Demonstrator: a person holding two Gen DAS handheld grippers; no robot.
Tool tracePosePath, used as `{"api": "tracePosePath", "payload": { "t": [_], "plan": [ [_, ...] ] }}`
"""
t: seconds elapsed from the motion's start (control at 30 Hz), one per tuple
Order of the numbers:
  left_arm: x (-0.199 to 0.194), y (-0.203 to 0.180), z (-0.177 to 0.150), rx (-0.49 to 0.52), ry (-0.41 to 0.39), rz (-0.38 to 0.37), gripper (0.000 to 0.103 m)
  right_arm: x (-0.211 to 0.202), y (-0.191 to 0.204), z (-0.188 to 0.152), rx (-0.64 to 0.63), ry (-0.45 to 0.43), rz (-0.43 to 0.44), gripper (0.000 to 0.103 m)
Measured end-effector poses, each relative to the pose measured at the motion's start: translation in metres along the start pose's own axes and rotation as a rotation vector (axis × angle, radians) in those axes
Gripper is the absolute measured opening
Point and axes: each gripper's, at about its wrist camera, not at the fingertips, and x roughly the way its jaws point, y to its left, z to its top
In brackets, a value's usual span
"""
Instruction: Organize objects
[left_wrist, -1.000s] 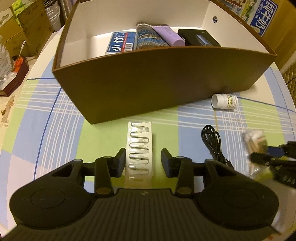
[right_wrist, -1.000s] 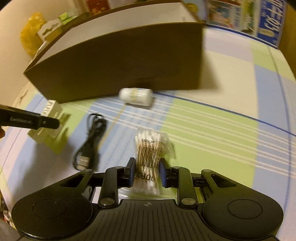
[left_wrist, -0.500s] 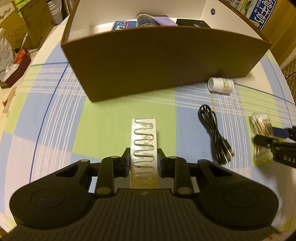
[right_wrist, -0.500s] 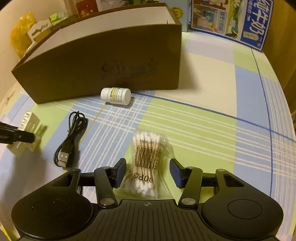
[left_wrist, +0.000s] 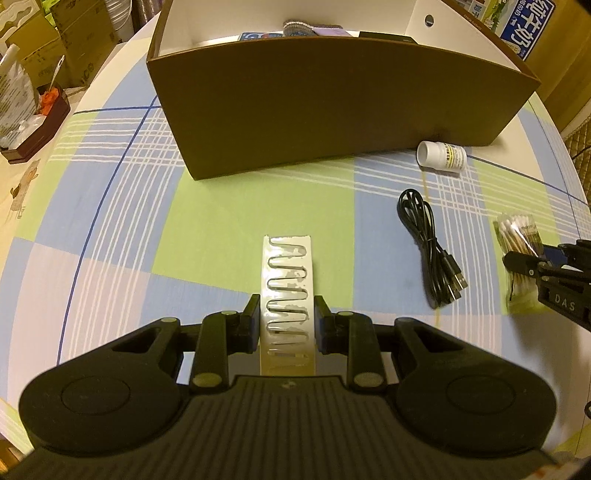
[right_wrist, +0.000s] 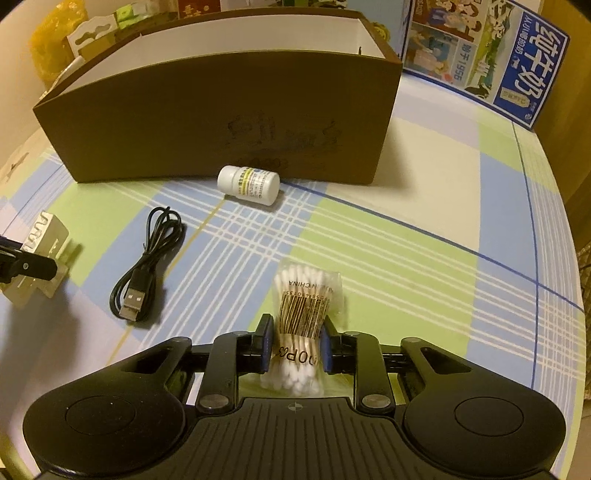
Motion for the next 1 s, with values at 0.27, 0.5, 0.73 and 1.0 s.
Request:
{"api": "tracePosePath", "payload": {
  "t": [0.27,0.5,0.73,1.0],
  "plan": [
    [-0.005,0.0,-0.006,0.005,-0.009,0.001,0.023,-0.007,0.006,-0.004,-0.009,0.005,0.019,0.02],
    [-0.02,0.003,-0.006,0.005,-0.037,-0.009,0.023,-0.021,0.007,-0.001,0.016,-0.026,0.064,0.019],
    [-0.043,0.005,0.001,0.002,-0.095,-0.028,0.023,-0.043,0.009,0.015,0.053,-0.084,0.119,0.019],
    [-0.074,0.004,0.017,0.004,-0.182,-0.055,0.023,-0.062,0.009,0.036,0.049,-0.152,0.148,0.019]
  ]
}}
